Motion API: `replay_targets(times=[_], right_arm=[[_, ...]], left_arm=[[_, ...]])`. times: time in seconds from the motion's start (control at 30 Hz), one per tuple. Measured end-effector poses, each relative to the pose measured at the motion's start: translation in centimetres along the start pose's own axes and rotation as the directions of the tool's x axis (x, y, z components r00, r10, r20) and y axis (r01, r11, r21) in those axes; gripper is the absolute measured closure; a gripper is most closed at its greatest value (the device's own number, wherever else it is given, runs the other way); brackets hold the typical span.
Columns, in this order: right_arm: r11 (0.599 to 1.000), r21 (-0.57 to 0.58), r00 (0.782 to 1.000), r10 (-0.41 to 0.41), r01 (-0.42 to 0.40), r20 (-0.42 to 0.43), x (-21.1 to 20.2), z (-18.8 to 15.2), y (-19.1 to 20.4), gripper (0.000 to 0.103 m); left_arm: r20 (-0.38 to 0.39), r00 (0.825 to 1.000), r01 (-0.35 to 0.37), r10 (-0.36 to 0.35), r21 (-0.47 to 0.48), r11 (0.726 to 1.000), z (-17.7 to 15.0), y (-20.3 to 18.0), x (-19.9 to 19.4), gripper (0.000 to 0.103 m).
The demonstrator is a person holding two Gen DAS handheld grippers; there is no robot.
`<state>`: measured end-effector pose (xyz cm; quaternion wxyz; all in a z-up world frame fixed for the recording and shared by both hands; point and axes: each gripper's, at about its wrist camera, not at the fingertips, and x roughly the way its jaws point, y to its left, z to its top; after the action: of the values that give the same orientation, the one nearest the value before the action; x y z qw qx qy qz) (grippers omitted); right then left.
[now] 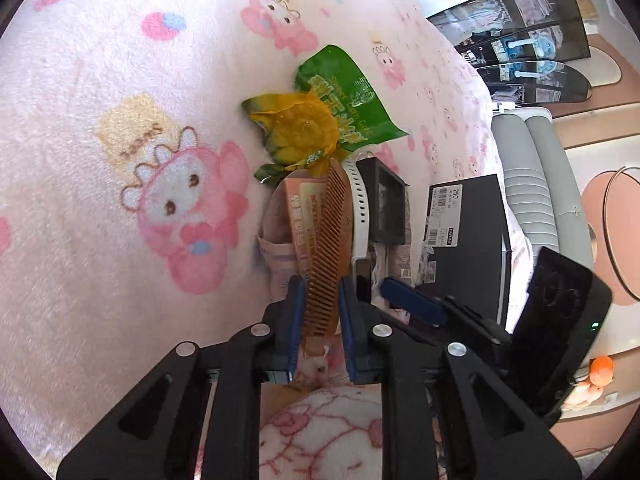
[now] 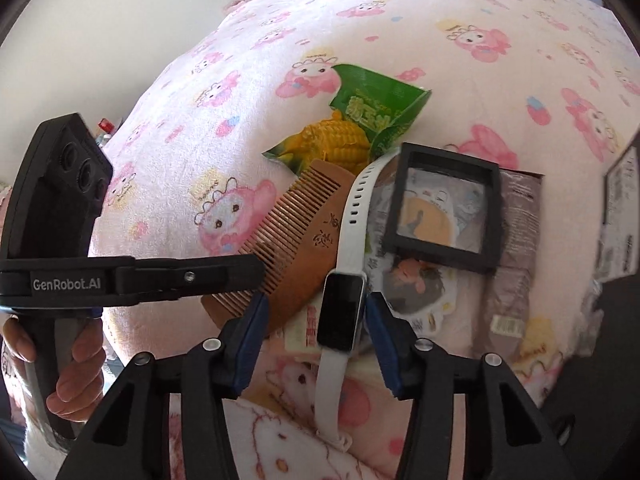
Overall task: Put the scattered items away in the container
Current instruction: 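Close the left gripper on the wooden comb, then lift the wooden comb off the pile with the left gripper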
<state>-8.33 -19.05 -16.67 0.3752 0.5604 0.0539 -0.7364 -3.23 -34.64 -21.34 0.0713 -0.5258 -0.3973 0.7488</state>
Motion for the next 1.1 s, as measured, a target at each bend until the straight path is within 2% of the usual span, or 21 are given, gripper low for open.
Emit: replay_targets(times=[0.1,0.2,0.33,0.47,0.7,0.83,0.9,0.97,1.1], right_arm=[[1.000,-0.006,1.000,0.023,-0.023,0.021,-1.6,-0.5,0.3,0.057],[0.998,-0.014,0.998,0.058,-0.058,0.004,-1.6,-0.6,0.3,0.057],[0.994,-0.017,0.993,0.111,-0.112,-0.048,0.0,-0.3,0.7,0.057],[0.996,-0.044,0.996,0.071,-0.073,-0.045,1.7,-0.4,1.3,0.057],[0.997,0.018,0.996,0.079,-0.078,-0.037,2.5,0.3,0.6,0.057],[0.997,-0.004,0.996,0.078,-0.078,-0.035,2.8,0.7,0.7,0.058],[0.997,-0.030,0.997,0.074,-0.075,-0.028,2.7,0.8,1.1,0.072],[0.993,-0.029,0.994,0.110,-0.110,-0.026,2.6,0.9,1.4,0.082],[0.988,-0.048,0.989,0.146,-0.146,0.006,1.1,0.6,2.4,0.085]], left_arm=[[0.002,1.000,-0.011,0.011,-0.014,1.000,-0.3,0.6,0.4,0.091],[-0.026,1.000,-0.012,0.011,-0.022,1.000,0.0,1.4,1.0,0.091],[-0.065,0.998,0.000,0.000,-0.014,1.000,0.5,1.5,2.3,0.078],[-0.076,0.997,-0.009,0.007,-0.023,1.000,0.8,1.9,2.7,0.078],[-0.046,0.998,0.040,-0.043,-0.067,0.997,1.1,3.1,1.9,0.078],[-0.064,0.998,0.020,-0.023,-0.050,0.999,1.7,2.8,2.7,0.078],[-0.066,0.998,0.009,-0.013,-0.059,0.998,2.0,2.8,2.6,0.078],[-0.050,0.999,0.020,-0.022,-0.057,0.998,1.8,2.5,1.9,0.079],[-0.016,0.999,0.037,-0.038,-0.032,0.999,0.7,1.1,0.1,0.089]])
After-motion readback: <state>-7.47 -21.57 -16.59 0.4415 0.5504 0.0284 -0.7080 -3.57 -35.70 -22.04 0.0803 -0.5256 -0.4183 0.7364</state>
